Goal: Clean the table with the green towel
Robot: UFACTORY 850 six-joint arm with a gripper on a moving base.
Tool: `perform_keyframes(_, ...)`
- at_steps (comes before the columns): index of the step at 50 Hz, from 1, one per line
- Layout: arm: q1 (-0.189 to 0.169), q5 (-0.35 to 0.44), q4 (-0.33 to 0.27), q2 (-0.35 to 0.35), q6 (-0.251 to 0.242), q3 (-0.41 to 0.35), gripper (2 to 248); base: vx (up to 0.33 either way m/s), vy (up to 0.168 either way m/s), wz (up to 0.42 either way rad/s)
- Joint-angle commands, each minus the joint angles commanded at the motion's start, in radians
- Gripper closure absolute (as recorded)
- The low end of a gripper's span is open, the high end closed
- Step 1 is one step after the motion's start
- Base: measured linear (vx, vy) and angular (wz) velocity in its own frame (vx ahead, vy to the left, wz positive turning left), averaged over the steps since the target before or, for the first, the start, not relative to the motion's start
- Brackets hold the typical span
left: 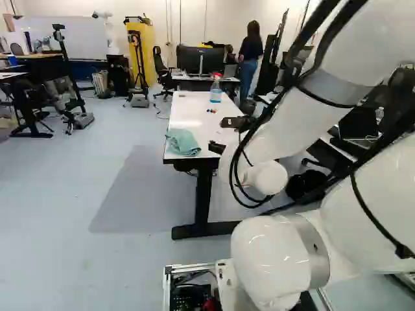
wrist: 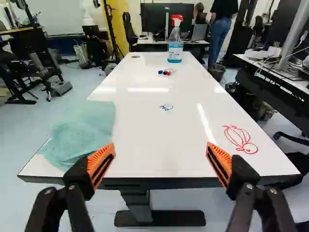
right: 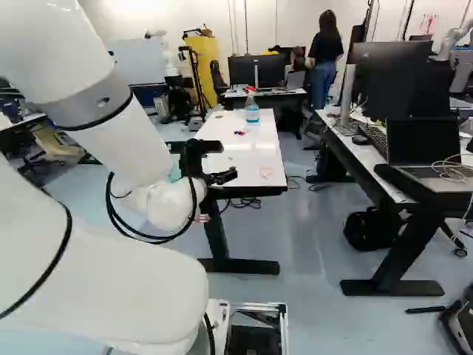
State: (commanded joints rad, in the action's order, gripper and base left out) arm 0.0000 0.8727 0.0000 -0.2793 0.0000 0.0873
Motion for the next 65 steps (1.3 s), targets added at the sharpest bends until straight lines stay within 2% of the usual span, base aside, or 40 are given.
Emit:
perform_keyframes(1,0.006,0.0,0.0,0.015,0.0,0.026,3,0.0,0.0,0.0)
perform_keyframes(32,0.049,-0.009,0.007,0.105,0.0,0.184,3,0.0,0.0,0.0)
perform_keyframes(65,0.157,-0.176,0.117,0.121,0.0,0.281,3,0.0,0.0,0.0)
